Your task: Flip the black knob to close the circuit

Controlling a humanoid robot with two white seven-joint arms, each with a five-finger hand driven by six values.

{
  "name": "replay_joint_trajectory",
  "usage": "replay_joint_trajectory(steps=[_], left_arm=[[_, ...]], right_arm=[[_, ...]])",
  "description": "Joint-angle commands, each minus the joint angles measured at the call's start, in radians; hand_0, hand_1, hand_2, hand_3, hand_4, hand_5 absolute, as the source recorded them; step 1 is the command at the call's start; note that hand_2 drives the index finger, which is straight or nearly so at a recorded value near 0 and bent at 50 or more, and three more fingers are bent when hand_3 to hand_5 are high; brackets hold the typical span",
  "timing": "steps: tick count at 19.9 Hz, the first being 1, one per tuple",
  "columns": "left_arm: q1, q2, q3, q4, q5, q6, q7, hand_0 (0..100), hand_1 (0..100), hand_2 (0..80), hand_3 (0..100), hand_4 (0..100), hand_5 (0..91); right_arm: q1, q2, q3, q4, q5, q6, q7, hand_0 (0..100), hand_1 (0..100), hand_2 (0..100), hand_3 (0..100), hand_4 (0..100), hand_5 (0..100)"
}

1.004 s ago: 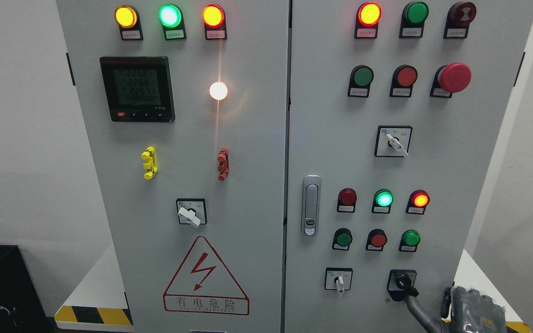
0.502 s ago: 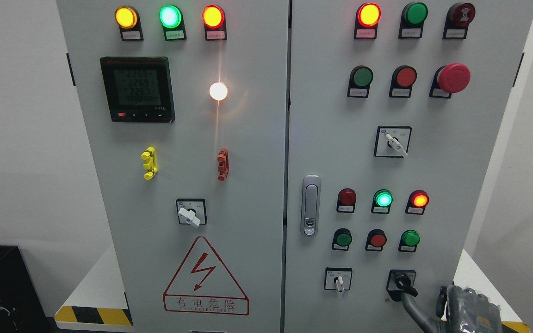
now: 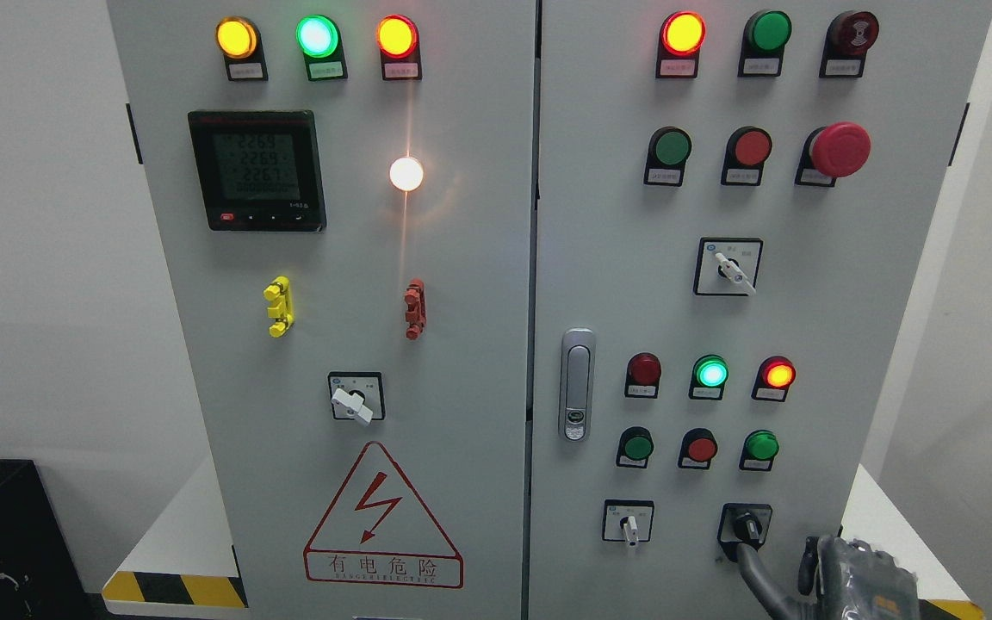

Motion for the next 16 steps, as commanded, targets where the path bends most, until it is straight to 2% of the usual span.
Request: replay_joint_trajectory(steps=[1,10,13,16], left_arm=[[0.023,0.000,0.000,-0.029,-0.001,0.001,-0.001,12,56,0.0,0,0,0.0],[0.023,0.000,0.000,-0.031,0.001,0.001,-0.001,12,56,0.0,0,0,0.0],[0.023,0.000,0.000,-0.031,-0.001,0.001,-0.001,12,56,0.0,0,0,0.0],[0.023,0.000,0.000,-0.031,0.001,0.001,-0.001,12,56,0.0,0,0,0.0]], right_arm=[[0.019,0.000,0.076,-0.015,-0.001,-0.005,0.003,0,2,86,100,89,93],[0.077,0.000,0.087,-0.124,-0.022,-0.004,-0.005,0,3,85,100,89,93],[0.120,0.001,0.087,-0.173,-0.051,-0.007,-0.005,0,3,82,100,88,92],[0.162,0.009,0.085,-0.217,-0.086,-0.024,-0.007,0,4,77,98,85,86]])
